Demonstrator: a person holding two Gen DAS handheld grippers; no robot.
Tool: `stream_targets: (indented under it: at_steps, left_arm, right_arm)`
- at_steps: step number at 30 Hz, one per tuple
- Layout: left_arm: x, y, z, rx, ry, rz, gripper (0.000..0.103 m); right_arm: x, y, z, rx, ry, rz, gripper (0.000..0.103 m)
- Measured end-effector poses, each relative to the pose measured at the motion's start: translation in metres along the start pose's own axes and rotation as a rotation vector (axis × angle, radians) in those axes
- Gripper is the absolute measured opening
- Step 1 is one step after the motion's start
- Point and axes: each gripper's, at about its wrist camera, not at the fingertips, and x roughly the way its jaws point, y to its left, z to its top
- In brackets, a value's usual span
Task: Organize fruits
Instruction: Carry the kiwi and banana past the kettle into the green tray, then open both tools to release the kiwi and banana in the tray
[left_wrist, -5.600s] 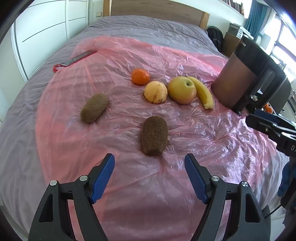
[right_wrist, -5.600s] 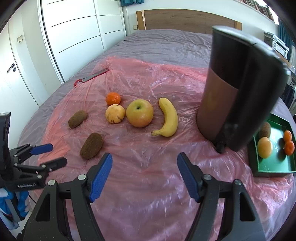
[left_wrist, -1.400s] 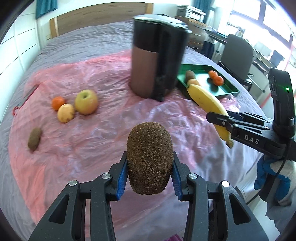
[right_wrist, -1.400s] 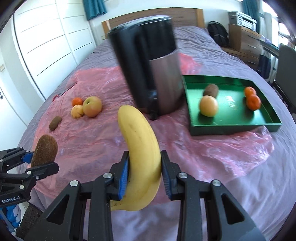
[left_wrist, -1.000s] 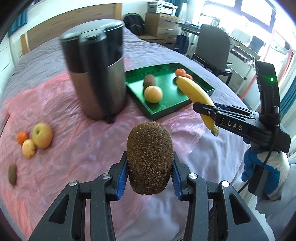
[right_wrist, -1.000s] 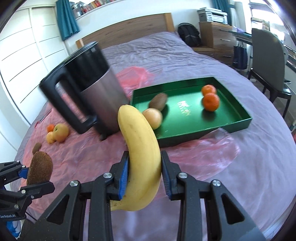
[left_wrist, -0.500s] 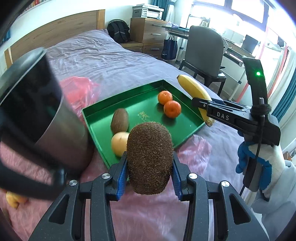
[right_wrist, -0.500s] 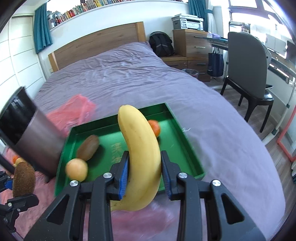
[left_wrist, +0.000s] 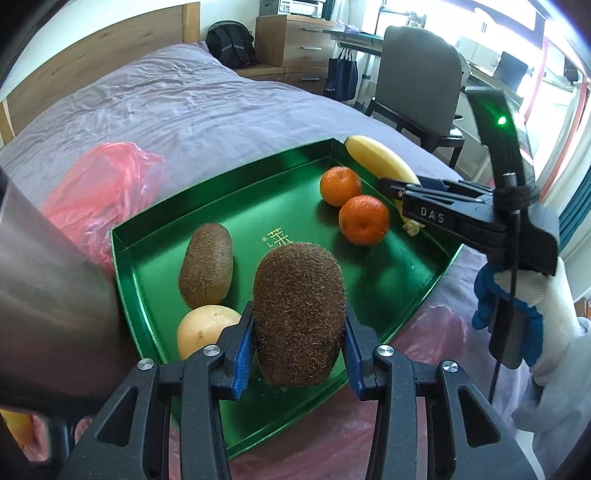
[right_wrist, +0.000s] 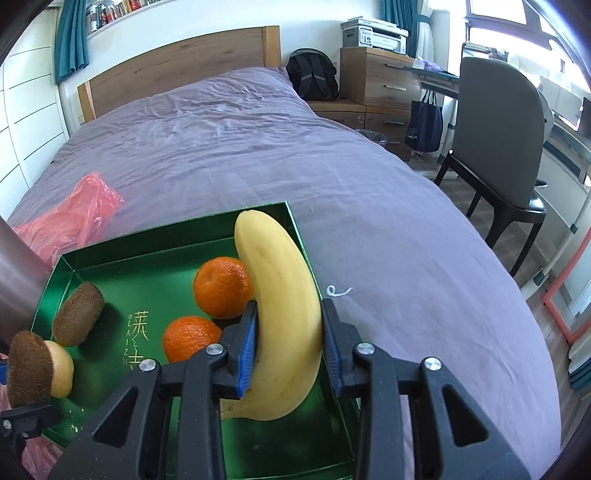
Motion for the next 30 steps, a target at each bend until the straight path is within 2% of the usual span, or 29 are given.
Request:
stream_targets:
  at_steps: [7, 18, 21, 24, 25, 26, 30]
  left_arm:
    - [0.014, -0.006, -0.008, 0.022, 0.02, 0.005, 0.037]
    - [0.022, -0.009, -0.011, 0.018, 0.051, -0.006, 0.037]
    - [0.021, -0.008, -0.012, 0.012, 0.059, -0.012, 0.037]
    - [0.02, -0.007, -0.013, 0.013, 0.062, -0.013, 0.037]
    - [0.019, -0.007, -0.013, 0.013, 0.064, -0.015, 0.038]
    - [0.018, -0.006, -0.013, 0.013, 0.066, -0.013, 0.038]
    - [0.007, -0.006, -0.011, 0.017, 0.05, -0.005, 0.042]
  right_arm:
    - [0.008, 0.006, -0.014, -0.013, 0.001, -0.002, 0.045]
    - [0.009, 0.001, -0.014, 0.018, -0.003, 0.01, 0.048]
    - [0.009, 0.002, -0.013, 0.021, 0.001, 0.008, 0.052]
    - [0.008, 0.003, -0.012, 0.022, 0.003, 0.008, 0.063]
    - [0.007, 0.003, -0.012, 0.02, 0.0, 0.006, 0.078]
    - [0.006, 0.003, -0.012, 0.021, -0.004, 0.005, 0.083]
    - [-0.001, 0.007, -0.01, 0.022, -0.004, 0.001, 0.085]
